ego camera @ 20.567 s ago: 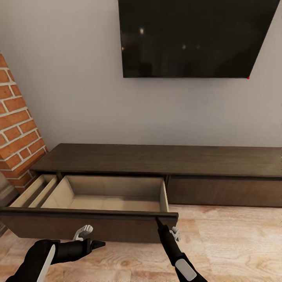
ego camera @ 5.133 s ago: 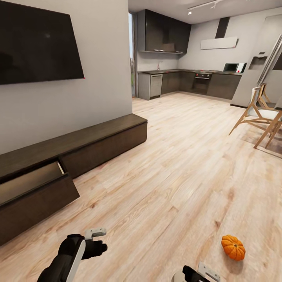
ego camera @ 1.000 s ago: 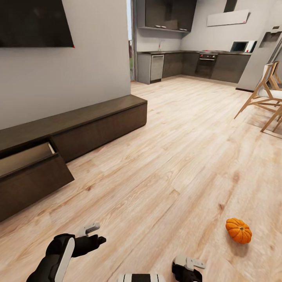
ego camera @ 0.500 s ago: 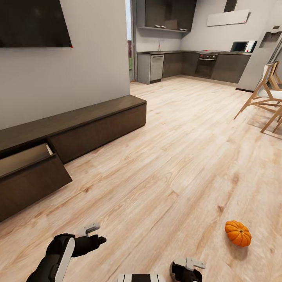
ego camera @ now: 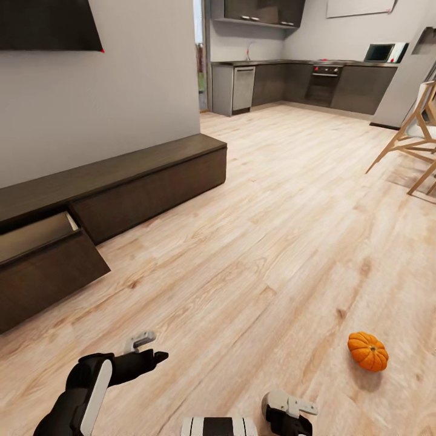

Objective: Place each of the two pumpkins and all three candles from the living room inside a cabinet in the living room (use any cabinet), then make sure every cabinet is closed, and position the cauldron so it is next to a table in the living room.

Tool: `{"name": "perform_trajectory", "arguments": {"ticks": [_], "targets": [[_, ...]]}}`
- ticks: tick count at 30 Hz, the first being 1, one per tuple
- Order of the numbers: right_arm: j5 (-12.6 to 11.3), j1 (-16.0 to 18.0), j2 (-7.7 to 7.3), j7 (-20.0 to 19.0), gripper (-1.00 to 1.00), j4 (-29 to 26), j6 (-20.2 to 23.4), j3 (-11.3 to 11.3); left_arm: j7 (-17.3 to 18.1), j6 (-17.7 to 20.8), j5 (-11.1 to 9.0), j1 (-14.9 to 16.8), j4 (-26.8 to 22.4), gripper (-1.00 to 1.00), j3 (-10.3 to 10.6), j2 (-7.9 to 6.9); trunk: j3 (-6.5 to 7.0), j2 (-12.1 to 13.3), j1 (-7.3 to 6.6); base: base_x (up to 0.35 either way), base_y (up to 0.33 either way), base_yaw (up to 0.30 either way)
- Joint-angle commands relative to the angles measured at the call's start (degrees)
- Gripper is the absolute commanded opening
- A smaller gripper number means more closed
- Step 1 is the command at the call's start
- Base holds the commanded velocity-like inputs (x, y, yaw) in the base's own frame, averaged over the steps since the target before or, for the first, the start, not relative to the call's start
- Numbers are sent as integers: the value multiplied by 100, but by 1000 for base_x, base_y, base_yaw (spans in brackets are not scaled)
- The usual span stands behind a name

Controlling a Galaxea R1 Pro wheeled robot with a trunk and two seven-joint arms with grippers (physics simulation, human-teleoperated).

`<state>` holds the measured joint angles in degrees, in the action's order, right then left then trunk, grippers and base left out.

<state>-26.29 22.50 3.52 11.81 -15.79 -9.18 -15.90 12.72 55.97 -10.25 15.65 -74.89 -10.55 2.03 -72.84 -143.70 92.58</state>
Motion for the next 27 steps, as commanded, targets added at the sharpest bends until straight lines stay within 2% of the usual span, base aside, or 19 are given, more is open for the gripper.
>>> {"name": "perform_trajectory", "arguments": {"ticks": [1,22,27], "targets": [[1,0,2,3,100,1,1,0,7,0,3,0,-9,100,0,0,-1,0,0,0,0,0],[-39,-3,4,-3,100,-43,44,46,29,-11,2,-1,-35,100,9,8,-1,0,0,0,0,0],[-13,45,-46,-16,100,-27,83,39,27,-16,5,-1,-35,100,9,8,-1,0,0,0,0,0]]}}
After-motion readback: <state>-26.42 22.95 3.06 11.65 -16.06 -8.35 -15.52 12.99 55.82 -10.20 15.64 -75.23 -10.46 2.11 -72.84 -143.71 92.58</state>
